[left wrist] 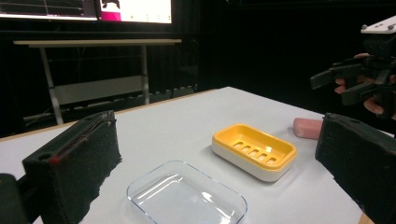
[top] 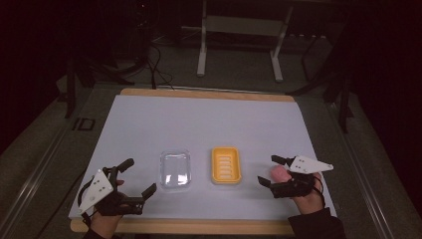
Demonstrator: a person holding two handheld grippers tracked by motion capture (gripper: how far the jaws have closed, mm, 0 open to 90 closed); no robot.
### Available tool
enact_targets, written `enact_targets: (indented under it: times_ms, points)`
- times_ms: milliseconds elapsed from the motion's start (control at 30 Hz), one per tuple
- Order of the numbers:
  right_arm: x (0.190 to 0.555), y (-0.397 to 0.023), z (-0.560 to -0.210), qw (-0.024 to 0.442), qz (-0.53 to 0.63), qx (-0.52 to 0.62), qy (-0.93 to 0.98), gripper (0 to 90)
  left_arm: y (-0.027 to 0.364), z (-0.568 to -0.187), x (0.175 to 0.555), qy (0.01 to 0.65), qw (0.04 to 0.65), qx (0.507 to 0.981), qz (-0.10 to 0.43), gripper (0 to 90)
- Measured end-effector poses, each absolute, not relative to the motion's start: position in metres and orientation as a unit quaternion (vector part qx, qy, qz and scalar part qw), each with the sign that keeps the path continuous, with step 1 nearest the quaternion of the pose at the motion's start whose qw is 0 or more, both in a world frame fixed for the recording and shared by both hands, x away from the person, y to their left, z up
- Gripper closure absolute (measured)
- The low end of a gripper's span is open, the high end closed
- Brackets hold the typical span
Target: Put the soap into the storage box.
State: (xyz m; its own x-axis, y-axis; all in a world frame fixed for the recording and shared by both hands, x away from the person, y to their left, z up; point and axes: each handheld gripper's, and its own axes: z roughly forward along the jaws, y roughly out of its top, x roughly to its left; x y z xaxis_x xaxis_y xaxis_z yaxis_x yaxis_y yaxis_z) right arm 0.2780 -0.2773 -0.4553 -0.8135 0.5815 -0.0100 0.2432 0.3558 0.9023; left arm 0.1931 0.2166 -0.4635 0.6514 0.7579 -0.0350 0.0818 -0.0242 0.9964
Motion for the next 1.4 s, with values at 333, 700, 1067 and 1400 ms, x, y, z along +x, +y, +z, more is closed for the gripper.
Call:
enact_targets:
  times_ms: [333,700,1067,1400]
  points:
    - [0.280,-0.277,-0.455,0.152,0.506,0.246,0.813,13.6,0.219,-0.466,0.191,0.311,0.615,0.677,0.260,0.1]
    - [0.287,-0.266,-0.457,0.121,0.423,0.228,0.869,10.6,0.222,-0.472,0.187,0.309,0.603,0.693,0.247,0.1]
    - [0.296,-0.258,-0.467,0.057,0.301,0.209,0.929,10.1,0.219,-0.473,0.189,0.306,0.601,0.698,0.241,0.1]
    - [0.300,-0.256,-0.476,0.005,0.229,0.224,0.947,10.4,0.217,-0.473,0.190,0.299,0.594,0.708,0.236,0.2]
